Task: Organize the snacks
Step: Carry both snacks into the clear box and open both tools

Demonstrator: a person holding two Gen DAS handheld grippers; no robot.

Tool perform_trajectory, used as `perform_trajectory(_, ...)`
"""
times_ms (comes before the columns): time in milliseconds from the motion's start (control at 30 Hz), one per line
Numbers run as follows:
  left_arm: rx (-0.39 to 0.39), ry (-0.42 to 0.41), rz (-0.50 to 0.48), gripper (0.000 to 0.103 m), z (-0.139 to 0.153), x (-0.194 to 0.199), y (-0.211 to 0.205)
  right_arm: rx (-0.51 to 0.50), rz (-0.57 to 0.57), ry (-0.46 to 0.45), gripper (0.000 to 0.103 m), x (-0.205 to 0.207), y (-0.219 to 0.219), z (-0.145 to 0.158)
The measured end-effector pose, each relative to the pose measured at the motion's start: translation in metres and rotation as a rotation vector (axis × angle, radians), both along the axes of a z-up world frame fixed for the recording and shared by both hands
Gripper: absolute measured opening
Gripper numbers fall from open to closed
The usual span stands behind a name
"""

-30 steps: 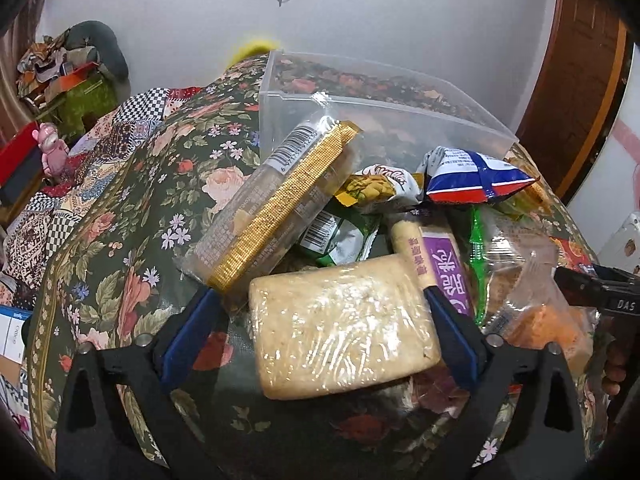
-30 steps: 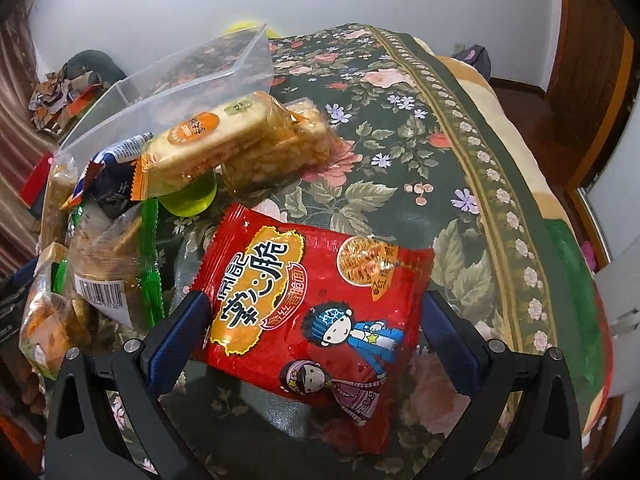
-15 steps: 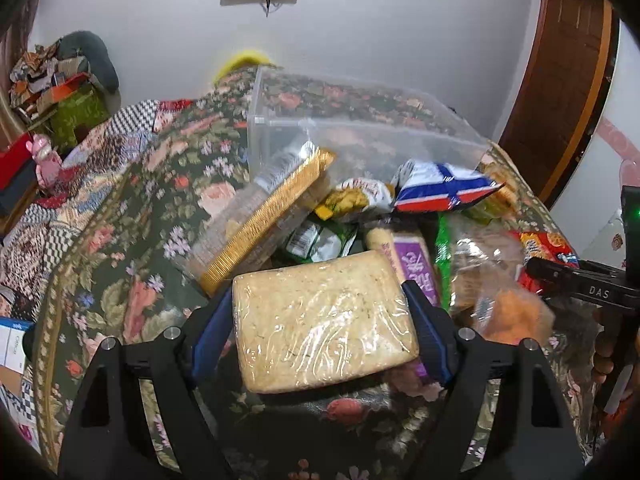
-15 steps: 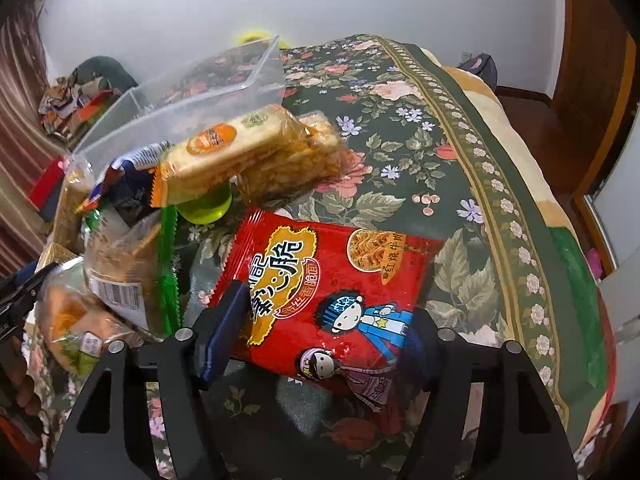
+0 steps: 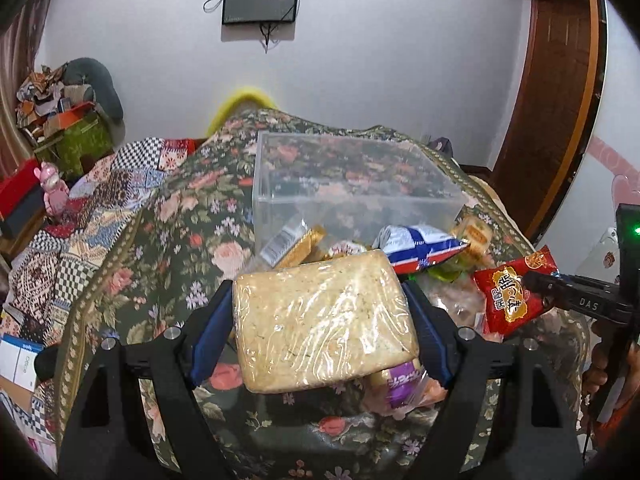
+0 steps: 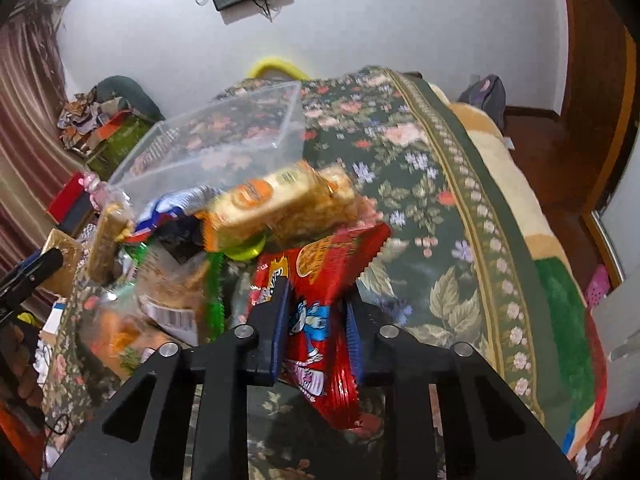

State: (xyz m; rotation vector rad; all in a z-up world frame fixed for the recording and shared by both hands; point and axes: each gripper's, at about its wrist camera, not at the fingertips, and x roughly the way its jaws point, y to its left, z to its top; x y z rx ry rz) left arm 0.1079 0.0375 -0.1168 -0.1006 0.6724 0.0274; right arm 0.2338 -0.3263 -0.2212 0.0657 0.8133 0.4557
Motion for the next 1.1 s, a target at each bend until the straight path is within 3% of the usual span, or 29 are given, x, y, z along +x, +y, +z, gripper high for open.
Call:
perform_trajectory(300, 0.018, -0.052, -0.004, 0.081, 0.026, 0.01, 0.001, -0.04, 0.014, -0.095, 0.02, 0.003, 0.004, 0.031)
perform_trajectory(767, 0.035, -0.11, -0.009, 0.081, 0.063, 0.05, 0.004, 0.018, 0.03, -0.253, 0.02, 0.015, 0.023, 0.083)
perform_trajectory(1100, 0.035, -0.07, -0.005, 0.081, 0.062, 0.1, 0.007, 0.076, 0.058, -0.26, 0.02, 0.056, 0.064, 0.089)
